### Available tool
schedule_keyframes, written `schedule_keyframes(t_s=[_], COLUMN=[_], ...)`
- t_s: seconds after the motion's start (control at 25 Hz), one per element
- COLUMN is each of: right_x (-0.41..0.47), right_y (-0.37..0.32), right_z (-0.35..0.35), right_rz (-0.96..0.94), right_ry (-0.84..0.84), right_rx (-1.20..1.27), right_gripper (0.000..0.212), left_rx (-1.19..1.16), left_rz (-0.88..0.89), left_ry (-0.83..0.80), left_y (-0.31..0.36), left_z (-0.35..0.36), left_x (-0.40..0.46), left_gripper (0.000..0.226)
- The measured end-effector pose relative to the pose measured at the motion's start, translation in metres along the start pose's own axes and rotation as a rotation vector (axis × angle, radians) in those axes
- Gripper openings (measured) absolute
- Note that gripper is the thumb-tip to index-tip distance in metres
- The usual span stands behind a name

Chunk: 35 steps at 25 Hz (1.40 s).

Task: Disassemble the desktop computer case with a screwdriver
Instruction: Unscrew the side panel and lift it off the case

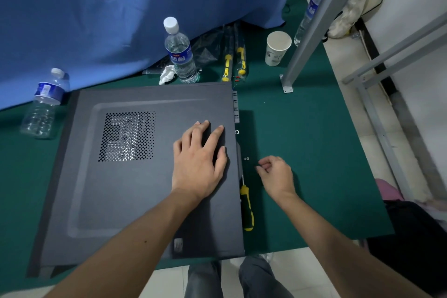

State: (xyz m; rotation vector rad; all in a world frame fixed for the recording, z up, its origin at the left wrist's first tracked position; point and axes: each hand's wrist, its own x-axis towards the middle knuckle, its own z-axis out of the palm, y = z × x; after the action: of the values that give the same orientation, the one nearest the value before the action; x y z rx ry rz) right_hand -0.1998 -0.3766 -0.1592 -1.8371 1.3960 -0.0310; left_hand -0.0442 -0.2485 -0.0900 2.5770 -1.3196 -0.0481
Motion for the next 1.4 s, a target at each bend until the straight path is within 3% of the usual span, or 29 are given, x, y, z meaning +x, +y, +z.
schedule_keyframes(t_s=[0.16,0.28,0.4,0.44,0.6,0.76,1.04,1.16,1.4], right_x=[-0.053,-0.068,-0.066,-0.064,-0.059,-0.059,-0.056,-0.048,-0.045], right_y=[-0.030,-0.074,-0.100,-0.105,-0.113,-0.121,-0.120,-0.115,-0.112], right_z=[-0.025,-0.022,-0.018,-0.017,-0.013,-0.014,-0.012,-0.015,-0.021], right_rz=[0.059,0.034,0.098,0.130,0.228,0.275,0.174,0.140,0.124], right_ry=[-0.032,-0.146,-0.128,-0.130,-0.163,-0.208,-0.170,-0.206,-0.260], right_rx=[0.454,0.464,0.448,0.446,0.399,0.376,0.203,0.224,0.280], right_gripper=[0.008,0.017,0.026,0.032,0.067,0.067,0.067,0.052,0.051], left_rx=[-0.039,-0.240,-0.568,-0.577,-0.265,-0.149,-0.267,-0.230,-0.220], left_rz=[-0.001,-0.022,-0.107,-0.151,-0.488,-0.776,-0.874,-0.891,-0.874], left_ry=[-0.022,-0.075,-0.175,-0.172,-0.083,-0.181,-0.216,-0.188,-0.154], left_y=[0.003,-0.001,-0.011,-0.021,-0.100,-0.172,-0.195,-0.192,-0.191], left_z=[-0.004,-0.015,-0.040,-0.049,-0.083,-0.111,-0.112,-0.110,-0.106], left_x=[0.000,0.000,-0.003,-0.008,-0.025,-0.030,-0.013,-0.009,-0.016], left_gripper=[0.047,0.044,0.043,0.043,0.063,0.086,0.093,0.090,0.083])
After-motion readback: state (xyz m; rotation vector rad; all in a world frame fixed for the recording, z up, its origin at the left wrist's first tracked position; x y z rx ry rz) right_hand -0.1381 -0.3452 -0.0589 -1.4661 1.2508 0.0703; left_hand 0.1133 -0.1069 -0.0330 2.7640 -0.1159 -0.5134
